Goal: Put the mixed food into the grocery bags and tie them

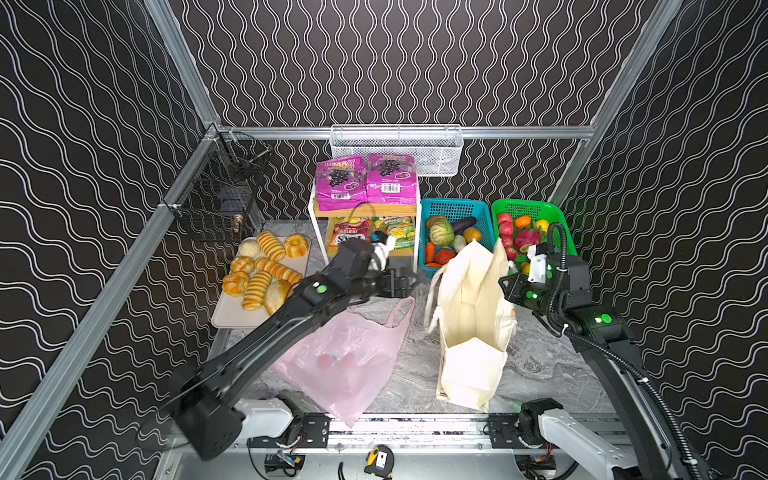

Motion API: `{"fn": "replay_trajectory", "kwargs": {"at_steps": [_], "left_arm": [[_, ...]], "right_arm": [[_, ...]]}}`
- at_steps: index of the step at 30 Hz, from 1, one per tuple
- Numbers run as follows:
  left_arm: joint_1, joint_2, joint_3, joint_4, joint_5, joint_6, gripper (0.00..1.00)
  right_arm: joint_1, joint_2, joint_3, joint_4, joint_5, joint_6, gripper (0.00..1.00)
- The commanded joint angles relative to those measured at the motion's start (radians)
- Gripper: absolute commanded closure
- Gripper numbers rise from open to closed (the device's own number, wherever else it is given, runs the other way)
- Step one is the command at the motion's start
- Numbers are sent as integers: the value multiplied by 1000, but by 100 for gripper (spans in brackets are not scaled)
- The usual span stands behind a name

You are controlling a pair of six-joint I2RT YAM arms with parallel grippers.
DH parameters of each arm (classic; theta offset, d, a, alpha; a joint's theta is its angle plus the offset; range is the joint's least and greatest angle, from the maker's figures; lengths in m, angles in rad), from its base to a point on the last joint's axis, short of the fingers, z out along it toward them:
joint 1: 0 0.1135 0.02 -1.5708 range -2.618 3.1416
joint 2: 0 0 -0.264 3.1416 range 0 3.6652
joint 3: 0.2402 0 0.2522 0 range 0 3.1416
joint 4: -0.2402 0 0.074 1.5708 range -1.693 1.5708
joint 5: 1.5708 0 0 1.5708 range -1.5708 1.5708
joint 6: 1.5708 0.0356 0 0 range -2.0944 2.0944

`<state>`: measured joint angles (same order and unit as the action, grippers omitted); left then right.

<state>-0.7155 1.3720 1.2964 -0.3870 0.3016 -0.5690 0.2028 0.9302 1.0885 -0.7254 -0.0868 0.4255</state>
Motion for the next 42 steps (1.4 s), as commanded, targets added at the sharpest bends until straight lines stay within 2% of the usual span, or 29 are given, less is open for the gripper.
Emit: {"fn": "replay_trajectory", "kwargs": {"at_steps": [1, 5, 8, 11, 14, 15, 19, 21, 22, 25, 27, 30, 32, 35, 38, 42], "left_arm": [[-42, 99, 97, -74, 62, 81, 12], [-93, 202, 188, -116, 76, 116, 19], [-118, 265, 241, -121, 95, 130, 30], [-133, 325, 306, -171, 40, 130, 54], [-136, 353, 351, -235, -31, 119, 95], [-137, 342, 346, -233, -50, 112, 100], [-136, 243, 276, -236, -207, 81, 100], [-132, 189, 244, -275, -338, 55, 100], [-126, 171, 229, -280, -367, 48, 100], [-115, 144, 202, -254, -339, 52, 100], [-114, 157, 215, -240, -289, 58, 100], [-115, 183, 248, -259, -271, 59, 99], [-115, 187, 253, -250, -243, 69, 84], [-116, 161, 249, -241, -228, 77, 52], [-116, 78, 206, -219, -292, 94, 35], [-115, -76, 95, -193, -473, 131, 21]], "right_arm": [[1, -11, 9, -42, -18, -4, 77], [1, -15, 32, -104, -40, 0, 71], [1, -23, 36, -138, -45, 1, 69], [1, -28, 29, -149, -45, -7, 74], [0, -24, 30, -153, 16, 4, 96], [1, -23, 34, -156, 53, 12, 100], [0, -34, 51, -157, 217, 26, 100], [1, -32, 61, -161, 269, 12, 100], [1, -26, 66, -163, 274, 1, 100], [1, 11, 78, -156, 216, -33, 100], [1, 34, 79, -131, 119, -46, 100], [0, 51, 60, -75, 27, -40, 100], [1, 69, 59, -63, 4, -49, 100], [1, 97, 71, -71, 16, -73, 100], [1, 105, 88, -85, 38, -94, 99], [1, 90, 88, -67, 38, -101, 98]]}}
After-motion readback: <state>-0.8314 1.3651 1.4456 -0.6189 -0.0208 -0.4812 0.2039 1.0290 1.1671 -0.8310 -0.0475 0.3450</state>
